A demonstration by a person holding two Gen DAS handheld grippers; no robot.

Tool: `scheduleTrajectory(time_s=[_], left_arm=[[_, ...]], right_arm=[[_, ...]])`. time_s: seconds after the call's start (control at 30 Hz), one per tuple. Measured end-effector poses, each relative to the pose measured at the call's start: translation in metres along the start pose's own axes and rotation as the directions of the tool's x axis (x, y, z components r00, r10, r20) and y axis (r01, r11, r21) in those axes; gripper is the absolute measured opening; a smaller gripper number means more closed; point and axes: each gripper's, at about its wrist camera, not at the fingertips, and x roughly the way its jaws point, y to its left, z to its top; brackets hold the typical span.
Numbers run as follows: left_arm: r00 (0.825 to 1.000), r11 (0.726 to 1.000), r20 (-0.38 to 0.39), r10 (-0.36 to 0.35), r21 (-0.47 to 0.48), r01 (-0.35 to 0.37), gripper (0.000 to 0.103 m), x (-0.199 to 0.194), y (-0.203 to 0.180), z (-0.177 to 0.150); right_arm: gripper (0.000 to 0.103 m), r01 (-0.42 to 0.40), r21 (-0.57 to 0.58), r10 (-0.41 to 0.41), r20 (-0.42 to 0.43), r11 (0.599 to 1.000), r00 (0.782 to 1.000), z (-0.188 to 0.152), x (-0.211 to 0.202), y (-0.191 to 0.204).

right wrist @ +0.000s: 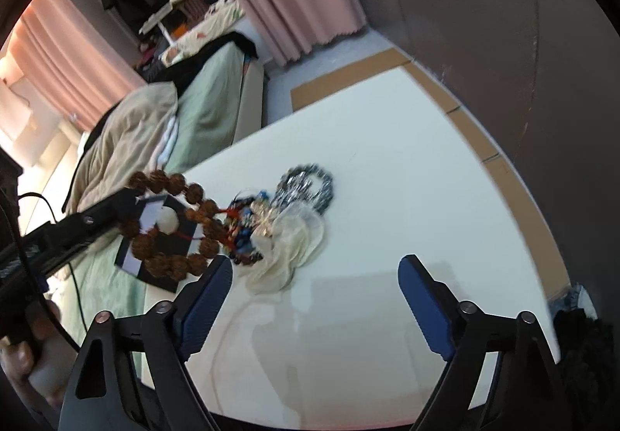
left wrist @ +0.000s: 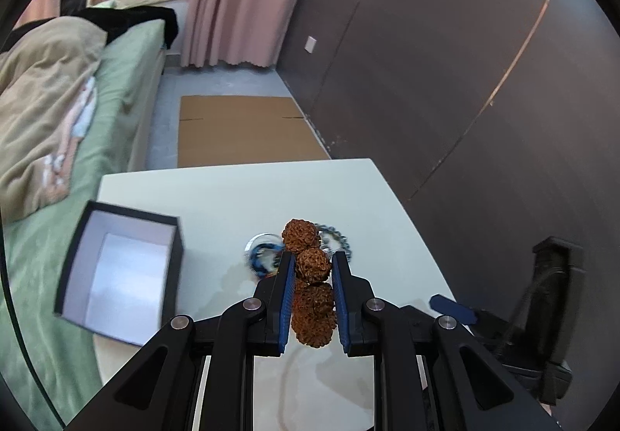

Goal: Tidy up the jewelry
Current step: 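Carry the brown bracelet into the box with the left tool while the right grasps the pouch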

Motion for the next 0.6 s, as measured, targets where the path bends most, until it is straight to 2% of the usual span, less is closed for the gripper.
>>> scheduleTrajectory(time_s=[0.23,0.3,0.43,0.47,0.53,0.57,0.6], left_arm=[[0.999,0.998,0.021,0.034,-0.052,-0.033,0.020,-0.024,0.029,-0.005],[0.999,0.997,0.030,0.046,-0.066,-0.044,0.020,-0.032,0.038,-0.006],[0.997,0.994,0.045,0.063,-0.096,-0.058,0.020,-0.045,0.053,-0.007],[0.997,0.993,0.048,0.068,-0.104,-0.062,0.020,-0.049,0.056,-0.008],[0.995,0.990,0.054,0.080,-0.124,-0.072,0.020,-0.057,0.064,-0.008],[0.995,0.989,0.056,0.082,-0.129,-0.074,0.020,-0.060,0.067,-0.008],[0.994,0.987,0.060,0.086,-0.137,-0.077,0.020,-0.065,0.071,-0.007]], right_arm=[[0.087,0.001,-0.031,-0.004,-0.088,1.000,0.996,-0.001,0.036,0.019],[0.080,0.000,-0.034,-0.004,-0.109,0.999,0.994,-0.001,0.045,0.021],[0.080,0.029,-0.046,-0.036,-0.154,0.999,0.987,0.002,0.069,0.025],[0.076,0.035,-0.047,-0.042,-0.162,0.998,0.986,0.003,0.072,0.026],[0.051,0.052,-0.065,-0.062,-0.152,0.997,0.986,0.005,0.073,0.028],[0.021,0.038,-0.065,-0.049,-0.170,0.997,0.984,0.006,0.075,0.028],[0.005,0.018,-0.054,-0.029,-0.202,0.998,0.979,0.007,0.079,0.027]])
